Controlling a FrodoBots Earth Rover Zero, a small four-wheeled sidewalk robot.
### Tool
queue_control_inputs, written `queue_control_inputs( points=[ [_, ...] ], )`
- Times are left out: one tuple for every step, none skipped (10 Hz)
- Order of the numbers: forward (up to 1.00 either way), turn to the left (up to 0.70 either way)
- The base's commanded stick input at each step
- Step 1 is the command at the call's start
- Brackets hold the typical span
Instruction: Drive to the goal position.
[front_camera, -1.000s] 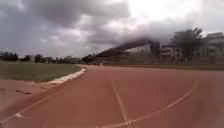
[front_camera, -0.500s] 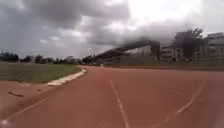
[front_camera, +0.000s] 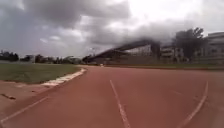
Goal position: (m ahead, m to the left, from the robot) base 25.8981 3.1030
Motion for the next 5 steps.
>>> queue_control_inputs(
  points=[
    [0.45,0.00],
    [0.45,0.00],
    [0.45,0.00],
    [0.45,0.00],
    [0.45,0.00]
  ],
)
